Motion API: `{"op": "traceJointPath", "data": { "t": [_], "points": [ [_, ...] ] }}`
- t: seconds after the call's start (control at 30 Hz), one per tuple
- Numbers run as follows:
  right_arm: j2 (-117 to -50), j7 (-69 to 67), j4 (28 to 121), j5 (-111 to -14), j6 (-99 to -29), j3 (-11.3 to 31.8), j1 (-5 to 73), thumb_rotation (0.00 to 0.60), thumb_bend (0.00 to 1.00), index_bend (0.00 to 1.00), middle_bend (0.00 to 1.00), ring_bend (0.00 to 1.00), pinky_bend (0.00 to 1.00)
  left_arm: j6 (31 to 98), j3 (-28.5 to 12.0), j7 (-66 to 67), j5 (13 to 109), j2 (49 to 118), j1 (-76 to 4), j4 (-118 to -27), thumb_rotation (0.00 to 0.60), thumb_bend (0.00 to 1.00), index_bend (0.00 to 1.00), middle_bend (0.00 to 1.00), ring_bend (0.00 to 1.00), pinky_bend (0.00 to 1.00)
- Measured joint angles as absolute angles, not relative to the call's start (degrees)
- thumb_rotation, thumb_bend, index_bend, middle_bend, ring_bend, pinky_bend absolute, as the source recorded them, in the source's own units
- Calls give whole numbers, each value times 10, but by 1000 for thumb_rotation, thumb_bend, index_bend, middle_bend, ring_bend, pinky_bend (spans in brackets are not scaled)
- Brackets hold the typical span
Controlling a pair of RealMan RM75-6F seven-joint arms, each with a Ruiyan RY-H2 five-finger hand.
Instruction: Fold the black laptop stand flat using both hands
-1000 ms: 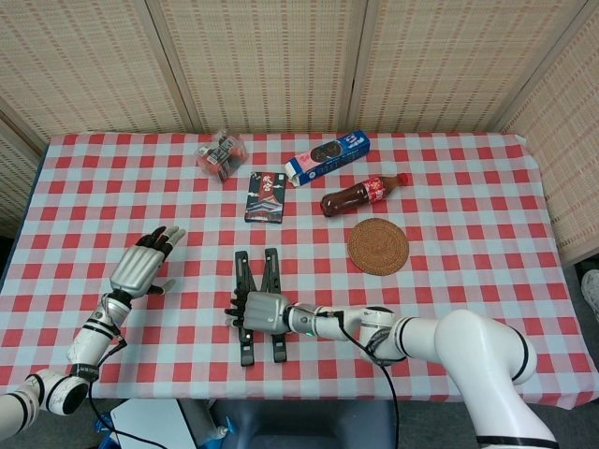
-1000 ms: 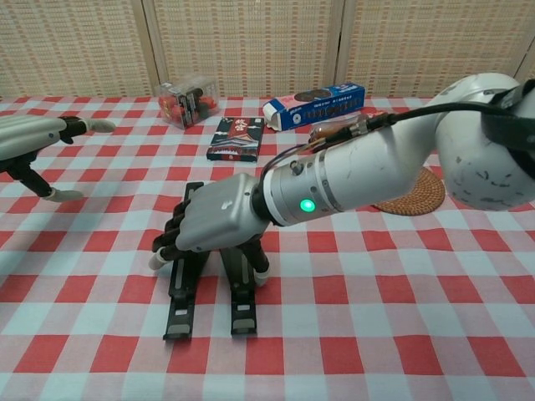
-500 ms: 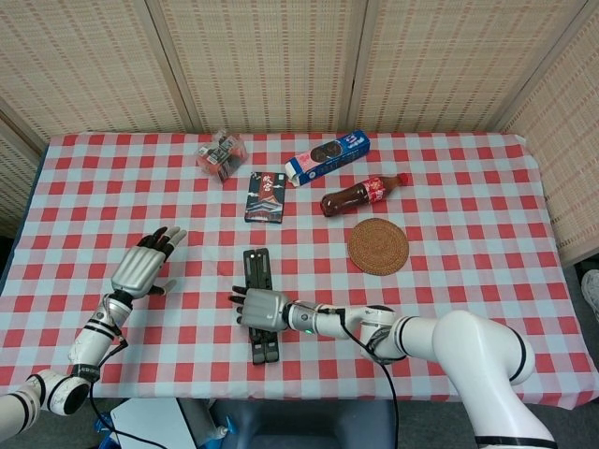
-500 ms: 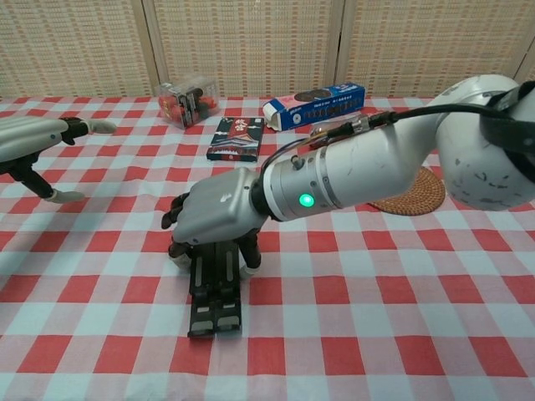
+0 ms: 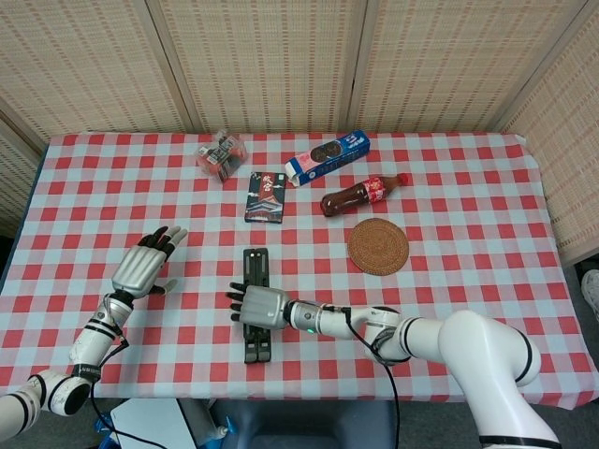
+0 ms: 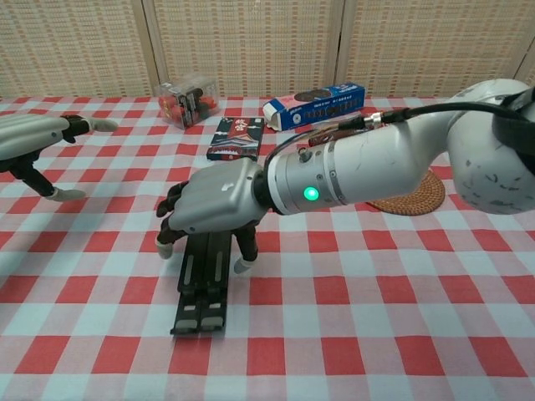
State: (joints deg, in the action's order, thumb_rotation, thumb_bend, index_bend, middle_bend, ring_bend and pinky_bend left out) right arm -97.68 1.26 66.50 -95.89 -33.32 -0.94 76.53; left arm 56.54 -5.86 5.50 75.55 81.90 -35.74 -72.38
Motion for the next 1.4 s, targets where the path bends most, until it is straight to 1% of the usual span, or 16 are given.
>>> {"op": "traceJointPath", "data": {
  "t": [0.2, 0.27, 0.4, 0.43, 0.57, 0.7, 0.9, 1.03, 1.2, 1.4],
  "points": [
    [-943, 80, 718, -896, -359, 15, 719, 600, 98, 0, 3, 0, 0, 576, -65, 81, 738, 812, -350, -740, 600, 253, 0, 0, 0, 173],
    [-930, 103, 737, -876, -381, 20, 697, 600, 145, 0, 27, 0, 0, 588, -69, 100, 726, 806, -344, -754, 600, 253, 0, 0, 0, 173],
    [-894, 155, 791, -824, -453, 29, 633, 600, 215, 1, 97, 0, 0, 610, -76, 131, 702, 790, -329, -792, 600, 253, 0, 0, 0, 173],
    [-885, 166, 804, -814, -471, 30, 617, 600, 228, 20, 129, 0, 0, 618, -78, 137, 696, 784, -324, -806, 600, 253, 0, 0, 0, 173],
    [-840, 209, 865, -773, -554, 29, 546, 600, 249, 91, 185, 20, 30, 655, -79, 158, 685, 763, -302, -847, 600, 253, 0, 0, 0, 173],
    [-790, 240, 927, -747, -644, 20, 469, 600, 249, 104, 196, 37, 43, 697, -74, 174, 684, 746, -274, -882, 600, 253, 0, 0, 0, 173],
    [-735, 246, 980, -740, -758, -5, 362, 600, 246, 108, 200, 39, 43, 762, -59, 184, 695, 726, -227, -927, 600, 253, 2, 0, 0, 173],
    [-709, 233, 1001, -745, -813, -28, 297, 600, 215, 110, 204, 39, 59, 811, -47, 192, 715, 716, -196, -951, 600, 253, 12, 0, 0, 173],
    [-682, 184, 1020, -758, -883, -49, 216, 600, 212, 117, 206, 39, 60, 868, -33, 201, 753, 712, -162, -966, 600, 253, 25, 0, 0, 173],
    [-671, 141, 1017, -793, -937, -60, 152, 600, 209, 117, 206, 39, 60, 919, -15, 213, 803, 712, -123, -973, 600, 253, 40, 0, 0, 172]
  ]
}}
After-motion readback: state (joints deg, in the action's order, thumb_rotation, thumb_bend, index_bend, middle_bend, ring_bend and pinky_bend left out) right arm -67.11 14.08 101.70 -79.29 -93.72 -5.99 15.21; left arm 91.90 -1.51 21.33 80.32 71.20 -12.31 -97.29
